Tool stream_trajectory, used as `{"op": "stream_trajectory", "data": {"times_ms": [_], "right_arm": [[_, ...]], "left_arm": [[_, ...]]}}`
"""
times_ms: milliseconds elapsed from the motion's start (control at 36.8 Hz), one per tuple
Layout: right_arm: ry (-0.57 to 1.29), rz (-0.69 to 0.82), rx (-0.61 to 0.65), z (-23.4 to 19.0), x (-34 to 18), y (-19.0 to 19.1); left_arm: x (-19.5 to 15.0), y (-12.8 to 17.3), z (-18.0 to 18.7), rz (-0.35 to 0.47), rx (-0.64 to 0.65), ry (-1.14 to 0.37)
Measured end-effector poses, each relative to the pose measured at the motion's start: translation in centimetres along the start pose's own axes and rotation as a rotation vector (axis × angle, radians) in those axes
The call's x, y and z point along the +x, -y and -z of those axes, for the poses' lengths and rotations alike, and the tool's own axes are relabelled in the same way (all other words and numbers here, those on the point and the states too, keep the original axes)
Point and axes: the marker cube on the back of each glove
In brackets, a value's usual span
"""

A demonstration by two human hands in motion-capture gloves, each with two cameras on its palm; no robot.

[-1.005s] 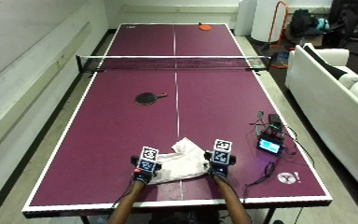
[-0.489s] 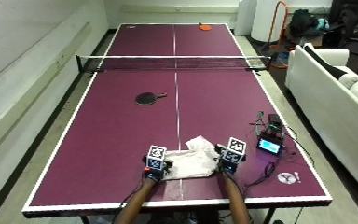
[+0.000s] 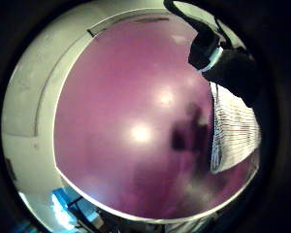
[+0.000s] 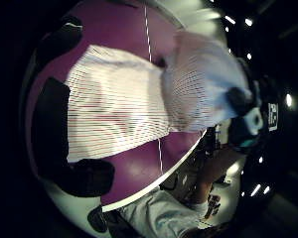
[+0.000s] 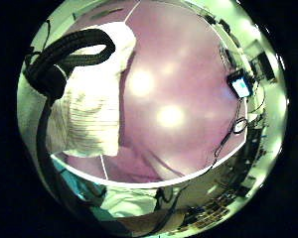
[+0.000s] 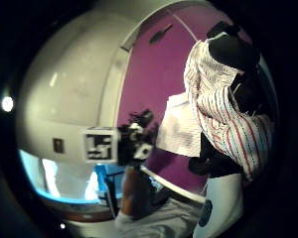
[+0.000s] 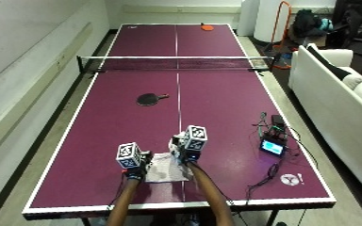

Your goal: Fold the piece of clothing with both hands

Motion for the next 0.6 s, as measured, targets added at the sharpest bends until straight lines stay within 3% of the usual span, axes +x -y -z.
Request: {"op": "stream_trajectory", "data": {"times_ms": [109, 190, 299, 408, 516, 598], "right_arm": [[-0.145, 0.075, -0.069, -4.1, -4.3, 0.8], [-0.180, 0.109, -0.145, -7.5, -6.4, 1.1], [-0.149, 0.174, -0.185, -10.2, -7.6, 1.5], [-0.076, 0.249, -0.235, -10.3, -6.8, 0.4], [-0.020, 0.339, -0.142, -8.7, -4.6, 0.3], [-0.018, 0.279, -0.158, -6.6, -2.7, -1.0]], "left_arm": [[-4.5, 0.9, -0.4, 0.021, 0.059, -0.015], [-5.8, -0.9, 1.1, 0.034, 0.076, 0.002], [-7.3, -1.0, 0.5, 0.043, 0.109, 0.052], [-7.2, -1.0, 0.5, 0.032, 0.123, 0.077], [-6.1, -1.1, 1.3, 0.021, 0.133, 0.087], [-5.4, -0.9, 1.5, 0.011, 0.147, 0.101]]}}
